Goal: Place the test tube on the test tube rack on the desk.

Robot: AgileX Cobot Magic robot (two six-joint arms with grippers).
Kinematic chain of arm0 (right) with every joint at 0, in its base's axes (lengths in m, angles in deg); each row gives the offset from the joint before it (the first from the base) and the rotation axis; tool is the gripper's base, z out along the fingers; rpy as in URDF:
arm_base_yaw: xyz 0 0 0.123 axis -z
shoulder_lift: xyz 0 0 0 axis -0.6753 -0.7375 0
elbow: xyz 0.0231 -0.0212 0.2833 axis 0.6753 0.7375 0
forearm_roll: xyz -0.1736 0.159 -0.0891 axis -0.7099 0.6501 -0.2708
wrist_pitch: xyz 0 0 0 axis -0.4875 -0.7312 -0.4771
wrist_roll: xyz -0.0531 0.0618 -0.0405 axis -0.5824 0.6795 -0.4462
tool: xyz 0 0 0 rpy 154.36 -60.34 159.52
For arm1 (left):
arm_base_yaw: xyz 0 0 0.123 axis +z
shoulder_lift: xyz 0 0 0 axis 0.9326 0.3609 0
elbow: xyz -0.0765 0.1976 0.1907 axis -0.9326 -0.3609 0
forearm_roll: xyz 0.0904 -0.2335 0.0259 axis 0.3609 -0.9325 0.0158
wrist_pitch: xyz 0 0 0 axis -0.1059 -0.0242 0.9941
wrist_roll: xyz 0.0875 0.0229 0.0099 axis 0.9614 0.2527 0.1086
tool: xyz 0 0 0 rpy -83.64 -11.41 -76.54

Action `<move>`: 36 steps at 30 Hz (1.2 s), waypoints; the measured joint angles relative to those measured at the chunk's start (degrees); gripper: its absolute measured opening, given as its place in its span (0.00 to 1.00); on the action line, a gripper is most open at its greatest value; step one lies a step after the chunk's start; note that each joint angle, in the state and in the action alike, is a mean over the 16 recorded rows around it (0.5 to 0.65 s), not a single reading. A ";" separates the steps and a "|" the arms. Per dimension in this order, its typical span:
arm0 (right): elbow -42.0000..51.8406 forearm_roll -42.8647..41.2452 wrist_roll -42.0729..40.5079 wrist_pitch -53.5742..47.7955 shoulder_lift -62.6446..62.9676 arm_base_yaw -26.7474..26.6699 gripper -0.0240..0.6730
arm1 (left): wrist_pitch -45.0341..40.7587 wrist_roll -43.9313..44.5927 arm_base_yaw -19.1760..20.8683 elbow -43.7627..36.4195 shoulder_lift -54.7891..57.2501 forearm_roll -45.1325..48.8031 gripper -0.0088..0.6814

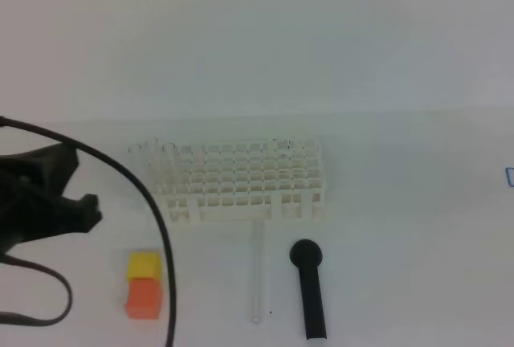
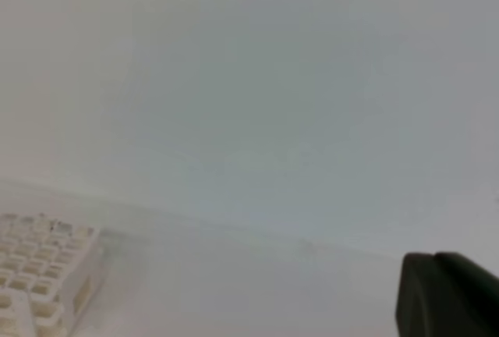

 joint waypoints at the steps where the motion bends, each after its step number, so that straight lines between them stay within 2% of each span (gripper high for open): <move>1: -0.92 -0.08 0.31 -0.30 -1.61 -0.42 0.03 | 0.01 -0.52 -1.12 0.11 1.48 -0.02 0.02; 5: -4.21 0.05 2.00 -3.02 -6.37 -1.36 0.04 | -1.14 -2.58 -4.06 0.31 6.55 -0.08 0.07; 12: -8.72 2.74 2.01 -12.85 -9.13 -1.83 0.08 | -8.14 -3.61 -5.03 1.68 11.85 -3.17 0.29; 18: -12.66 12.40 -6.68 -24.44 -9.64 -2.47 0.13 | -16.30 3.51 -5.03 3.89 13.12 -13.01 0.47; 21: -14.30 18.77 -13.31 -29.83 -10.39 -2.82 0.17 | -19.71 8.05 -5.03 5.01 13.29 -20.10 0.52; 29: -16.37 33.11 -27.59 -39.75 -14.66 -3.52 0.40 | -25.44 17.21 -6.31 6.55 16.50 -36.71 0.53; 36: -16.58 36.40 -30.90 -44.72 -18.79 -3.72 0.63 | -24.88 17.78 -11.24 7.78 24.44 -39.87 0.52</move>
